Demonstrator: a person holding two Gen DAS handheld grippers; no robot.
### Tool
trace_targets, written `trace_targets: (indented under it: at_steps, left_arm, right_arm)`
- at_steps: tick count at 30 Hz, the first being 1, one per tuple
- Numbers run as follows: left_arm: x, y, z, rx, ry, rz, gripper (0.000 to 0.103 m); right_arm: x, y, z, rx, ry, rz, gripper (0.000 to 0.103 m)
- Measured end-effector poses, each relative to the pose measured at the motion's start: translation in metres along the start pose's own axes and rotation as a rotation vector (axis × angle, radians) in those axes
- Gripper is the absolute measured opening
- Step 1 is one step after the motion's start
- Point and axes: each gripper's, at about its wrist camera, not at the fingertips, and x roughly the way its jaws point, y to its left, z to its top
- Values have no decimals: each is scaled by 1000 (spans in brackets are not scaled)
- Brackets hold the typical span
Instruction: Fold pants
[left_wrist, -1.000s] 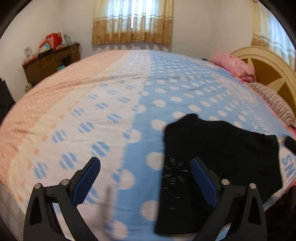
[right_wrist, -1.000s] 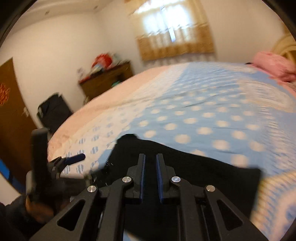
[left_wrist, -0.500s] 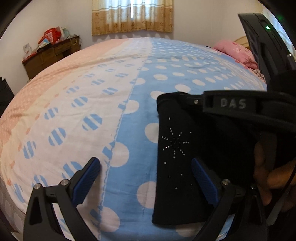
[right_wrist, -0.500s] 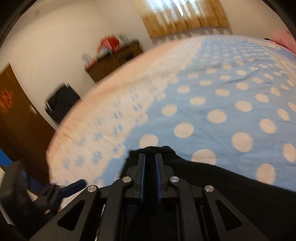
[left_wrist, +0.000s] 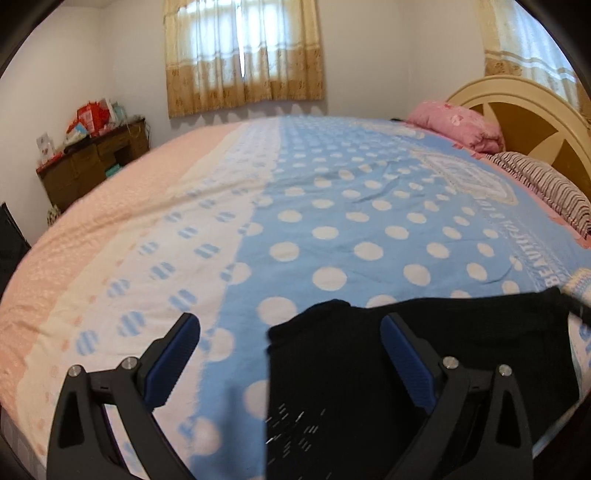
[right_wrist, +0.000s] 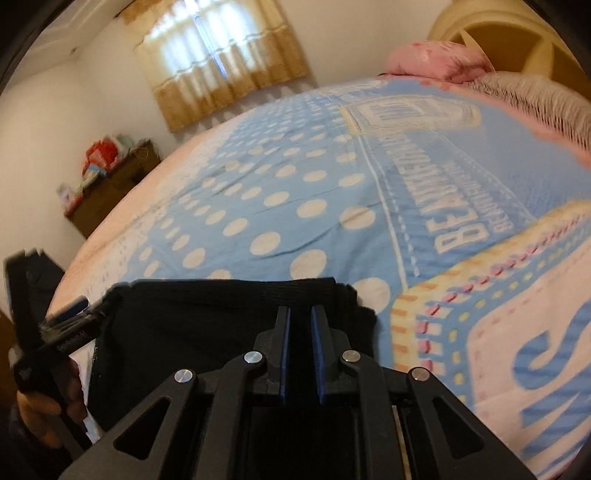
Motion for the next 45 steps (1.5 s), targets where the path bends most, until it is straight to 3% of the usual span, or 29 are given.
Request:
trace_targets:
  at_steps: [3, 6, 9, 12, 13, 14, 16, 31, 45]
  left_arm:
    - [24, -3, -4, -9, 91, 40, 101]
    - [25, 2, -9, -46, 103, 22, 103]
    - [23, 4, -11, -54, 113, 21, 103]
    - [17, 3, -10, -27, 110, 30, 103]
    - [16, 3, -8, -16, 106, 33, 103]
    - [12, 3, -7, -2, 99, 36, 103]
    - [4, 4, -6, 3, 95, 31, 103]
    - [-19, 6, -25, -56, 103, -75, 103]
    - [-19, 9, -39, -79, 65, -101, 103]
  right_arm:
    - [6, 9, 3, -32, -24, -38, 12]
    - [8, 9, 6, -19, -25, -36, 12]
    - [-2, 0, 5, 26, -20, 4, 12]
    - [-27, -10, -1, 121, -71, 88, 16]
    - [-34, -11, -5, 126, -84, 88, 28]
    - [-39, -12, -9, 126, -94, 80, 51]
    - [-46, -14, -17, 133, -115, 66, 71]
    - [-60, -31, -49, 155, -64, 4, 71]
    - [-42, -16, -67, 85, -58, -30, 71]
